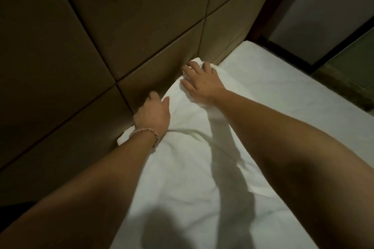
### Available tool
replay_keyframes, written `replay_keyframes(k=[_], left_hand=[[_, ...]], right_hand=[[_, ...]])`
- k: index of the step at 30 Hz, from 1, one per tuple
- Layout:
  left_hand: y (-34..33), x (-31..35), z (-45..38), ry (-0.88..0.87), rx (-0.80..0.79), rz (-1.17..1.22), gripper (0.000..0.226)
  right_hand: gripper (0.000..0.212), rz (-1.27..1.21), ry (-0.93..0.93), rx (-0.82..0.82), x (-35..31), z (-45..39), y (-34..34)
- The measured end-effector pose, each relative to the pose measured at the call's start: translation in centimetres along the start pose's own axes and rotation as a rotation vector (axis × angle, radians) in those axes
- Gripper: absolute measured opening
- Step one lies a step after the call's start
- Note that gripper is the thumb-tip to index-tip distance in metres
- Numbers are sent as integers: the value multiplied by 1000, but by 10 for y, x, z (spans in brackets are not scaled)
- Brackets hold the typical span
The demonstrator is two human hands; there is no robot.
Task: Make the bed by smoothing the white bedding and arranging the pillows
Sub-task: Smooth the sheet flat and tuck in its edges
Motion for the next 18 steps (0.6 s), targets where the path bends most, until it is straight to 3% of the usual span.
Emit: replay_keyframes(k=[6,9,18], left_hand=[[8,33,20,-219,161,-35,49],[0,50,36,-335,98,-68,52],[-27,98,113,-431,-85,-124,54]], right_hand=[[65,-76,-99,-25,15,31,-8],[68,-96,-158,-71,21,54,-9],[62,-142,-252,-205,71,195,-2]])
Point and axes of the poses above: each hand's wrist, its own z-axis away from the middle knuckle, its own y-axis out of the back of the hand, x = y × z, the point moved 5 cm from there along -z, towards the middle knuckle, and after that the axes turned 9 degrees about z, right-handed, at the moved point
